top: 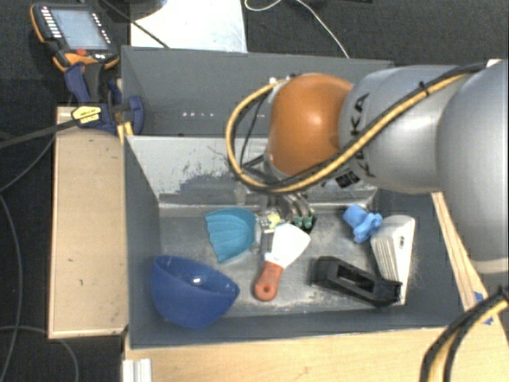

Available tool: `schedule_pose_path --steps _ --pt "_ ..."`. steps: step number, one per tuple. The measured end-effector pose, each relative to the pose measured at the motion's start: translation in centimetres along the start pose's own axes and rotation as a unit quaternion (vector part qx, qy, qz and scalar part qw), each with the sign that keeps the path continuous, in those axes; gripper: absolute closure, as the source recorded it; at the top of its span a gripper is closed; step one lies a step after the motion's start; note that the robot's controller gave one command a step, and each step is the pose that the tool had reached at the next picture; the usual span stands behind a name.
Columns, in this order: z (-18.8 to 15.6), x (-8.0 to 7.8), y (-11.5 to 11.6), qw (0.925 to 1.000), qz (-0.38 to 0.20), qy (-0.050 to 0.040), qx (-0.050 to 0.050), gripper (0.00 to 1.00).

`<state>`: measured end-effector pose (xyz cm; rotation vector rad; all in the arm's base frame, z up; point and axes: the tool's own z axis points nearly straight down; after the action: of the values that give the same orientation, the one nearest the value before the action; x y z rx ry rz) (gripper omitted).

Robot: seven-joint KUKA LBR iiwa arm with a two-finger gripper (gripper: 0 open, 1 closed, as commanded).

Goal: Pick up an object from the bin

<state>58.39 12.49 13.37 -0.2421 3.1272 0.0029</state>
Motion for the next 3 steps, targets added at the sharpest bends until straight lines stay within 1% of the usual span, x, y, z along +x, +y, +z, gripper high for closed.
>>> schedule_pose_path --steps 1,2,3 --pt "6.3 1.2 0.8 1.0000 -0.005 0.0008 -0.001 0.00" --pt "6.3 -0.8 0.3 1.0000 -0.007 -0.0015 -0.001 0.00" --pt "6.3 1.1 0.8 1.0000 -0.005 0.0004 -0.002 1.00"
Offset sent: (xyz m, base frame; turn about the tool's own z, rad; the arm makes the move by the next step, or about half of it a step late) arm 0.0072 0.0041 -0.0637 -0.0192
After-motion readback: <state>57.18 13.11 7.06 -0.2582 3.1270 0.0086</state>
